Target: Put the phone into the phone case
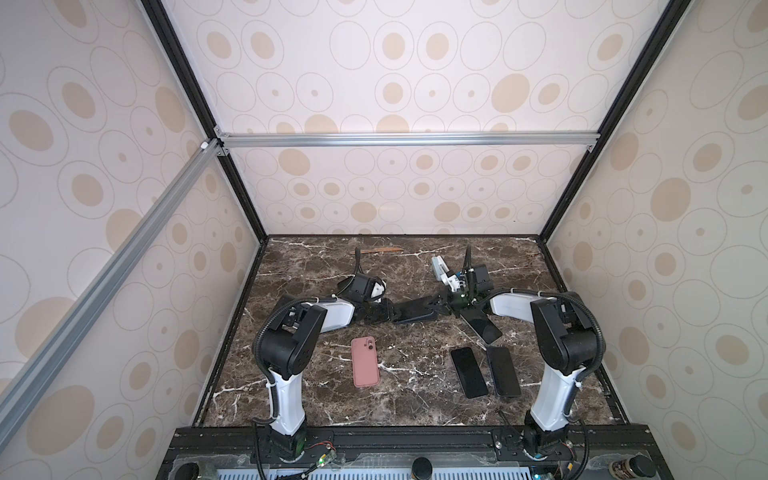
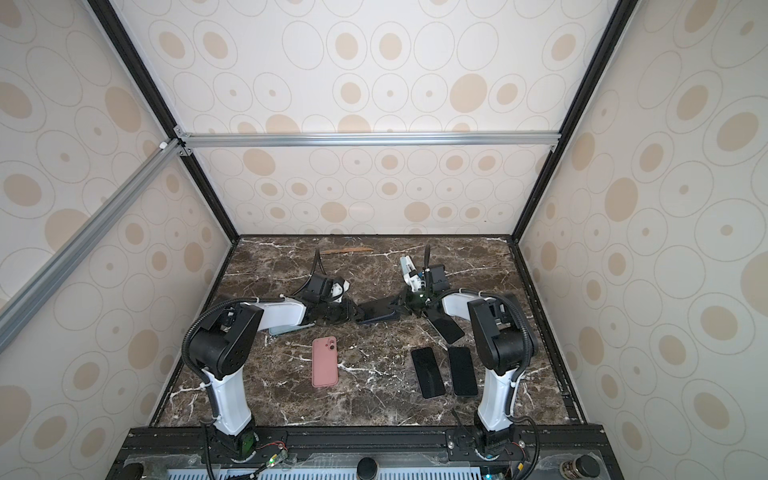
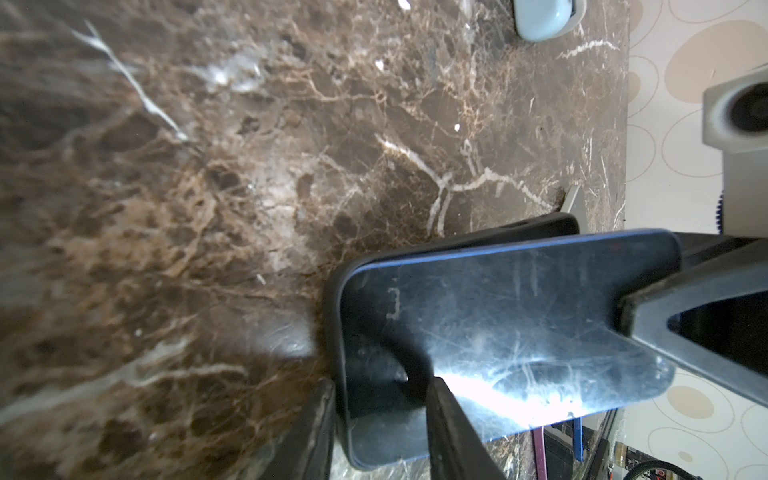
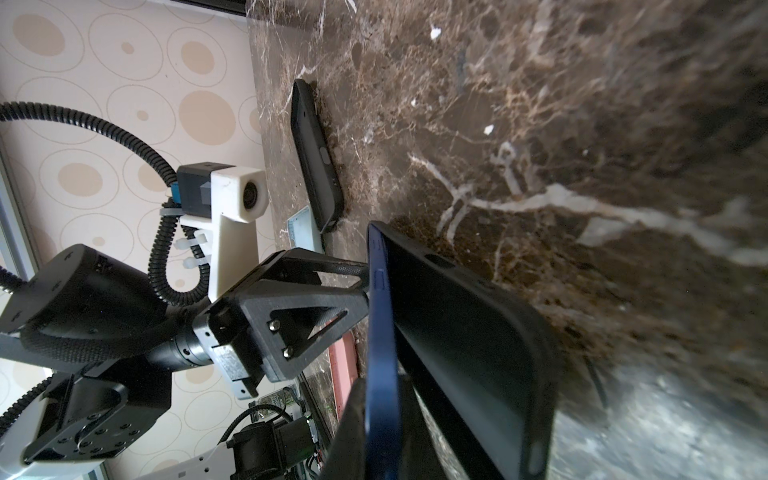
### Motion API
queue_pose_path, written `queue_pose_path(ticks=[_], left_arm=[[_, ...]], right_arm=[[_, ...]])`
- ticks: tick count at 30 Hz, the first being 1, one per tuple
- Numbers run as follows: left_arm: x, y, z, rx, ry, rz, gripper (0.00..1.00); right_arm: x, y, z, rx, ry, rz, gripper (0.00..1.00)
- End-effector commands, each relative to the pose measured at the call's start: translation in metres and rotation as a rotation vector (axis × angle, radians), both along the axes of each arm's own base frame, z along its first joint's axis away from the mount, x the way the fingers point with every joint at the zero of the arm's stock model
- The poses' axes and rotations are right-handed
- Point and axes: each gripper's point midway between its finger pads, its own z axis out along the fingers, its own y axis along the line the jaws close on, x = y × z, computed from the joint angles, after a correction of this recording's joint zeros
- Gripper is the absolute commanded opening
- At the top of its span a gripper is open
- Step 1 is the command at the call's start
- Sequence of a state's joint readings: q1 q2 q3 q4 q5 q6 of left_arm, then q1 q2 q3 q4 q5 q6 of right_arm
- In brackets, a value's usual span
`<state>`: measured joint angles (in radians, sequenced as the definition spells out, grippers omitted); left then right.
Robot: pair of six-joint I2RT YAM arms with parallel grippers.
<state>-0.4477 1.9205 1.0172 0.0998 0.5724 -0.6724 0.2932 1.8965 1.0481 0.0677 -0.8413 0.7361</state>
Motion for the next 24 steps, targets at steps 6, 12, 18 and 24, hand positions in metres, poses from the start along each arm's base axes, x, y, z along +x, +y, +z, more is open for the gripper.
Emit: queue_pose_path(ticks=[6, 12, 18, 24], left_arm=[[-0.004, -0.007, -0.013, 0.024, 0.015, -0.037, 0.37], [-0.005, -0.009, -0.016, 0.024, 0.02, -0.041, 0.37], [-0.003, -0.009, -0.02, 0.042, 0.021, -0.047, 0.37], [-0.002, -0.009, -0.024, 0.057, 0.026, -0.057, 0.37]], right_arm=[[-0.032, 0.0, -0.047, -0.079, 0.18, 0.02, 0.0], [-0.036, 0.0, -0.048, -0.076, 0.183, 0.023, 0.0], [-0.038, 0.001, -0.046, -0.064, 0.178, 0.03, 0.0], [-0.043, -0.002, -0.051, -0.069, 0.184, 0.029, 0.0]])
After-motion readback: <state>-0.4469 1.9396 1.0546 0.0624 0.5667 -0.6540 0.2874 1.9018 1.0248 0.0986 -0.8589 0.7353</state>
